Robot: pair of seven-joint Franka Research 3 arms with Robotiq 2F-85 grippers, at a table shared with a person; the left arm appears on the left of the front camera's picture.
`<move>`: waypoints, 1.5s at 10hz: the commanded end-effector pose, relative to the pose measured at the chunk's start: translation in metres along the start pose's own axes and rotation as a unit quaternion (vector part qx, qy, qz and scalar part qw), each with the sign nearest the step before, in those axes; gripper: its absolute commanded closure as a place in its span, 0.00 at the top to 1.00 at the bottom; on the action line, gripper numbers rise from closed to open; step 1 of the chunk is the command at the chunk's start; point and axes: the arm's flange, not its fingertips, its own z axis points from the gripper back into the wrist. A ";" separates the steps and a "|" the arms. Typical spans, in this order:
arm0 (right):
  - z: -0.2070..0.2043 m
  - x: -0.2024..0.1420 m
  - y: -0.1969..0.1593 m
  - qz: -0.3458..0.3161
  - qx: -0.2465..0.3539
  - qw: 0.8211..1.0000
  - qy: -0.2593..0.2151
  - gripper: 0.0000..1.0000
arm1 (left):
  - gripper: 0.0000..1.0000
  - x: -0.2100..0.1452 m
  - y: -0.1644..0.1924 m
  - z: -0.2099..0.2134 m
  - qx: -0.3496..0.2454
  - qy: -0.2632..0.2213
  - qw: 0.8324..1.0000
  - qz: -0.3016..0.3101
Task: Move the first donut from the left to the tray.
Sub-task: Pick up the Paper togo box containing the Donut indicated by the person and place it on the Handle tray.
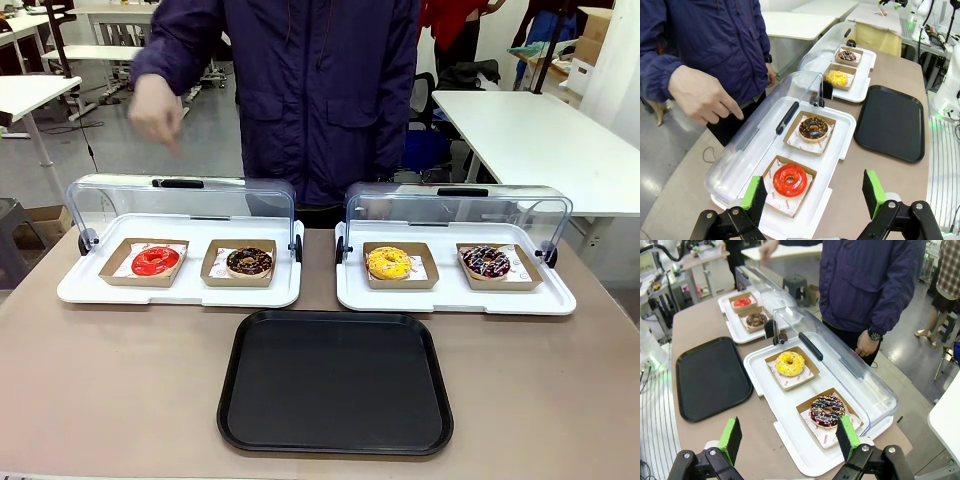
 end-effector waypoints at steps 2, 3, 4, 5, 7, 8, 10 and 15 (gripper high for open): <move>-0.001 0.001 -0.002 0.012 0.001 1.000 -0.014 1.00 | 1.00 0.000 0.001 0.000 -0.003 -0.011 1.000 -0.003; -0.001 0.001 -0.002 0.012 0.001 1.000 -0.014 1.00 | 1.00 0.000 0.001 0.000 -0.003 -0.011 1.000 -0.003; -0.001 0.001 -0.002 0.012 0.001 1.000 -0.014 1.00 | 1.00 0.000 0.001 0.000 -0.003 -0.011 1.000 -0.003; -0.001 0.001 -0.002 0.012 0.001 1.000 -0.014 1.00 | 1.00 0.000 0.001 0.000 -0.003 -0.011 1.000 -0.003; -0.001 0.001 -0.002 0.012 0.001 1.000 -0.014 1.00 | 1.00 0.000 0.001 0.000 -0.003 -0.011 1.000 -0.003; -0.001 0.001 -0.002 0.012 0.001 1.000 -0.014 1.00 | 1.00 0.000 0.001 0.000 -0.003 -0.011 1.000 -0.003; -0.001 0.001 -0.002 0.012 0.001 1.000 -0.014 1.00 | 1.00 0.000 0.001 0.000 -0.003 -0.011 1.000 -0.003; -0.001 0.001 -0.002 0.012 0.001 1.000 -0.014 1.00 | 1.00 0.000 0.001 0.000 -0.003 -0.011 1.000 -0.003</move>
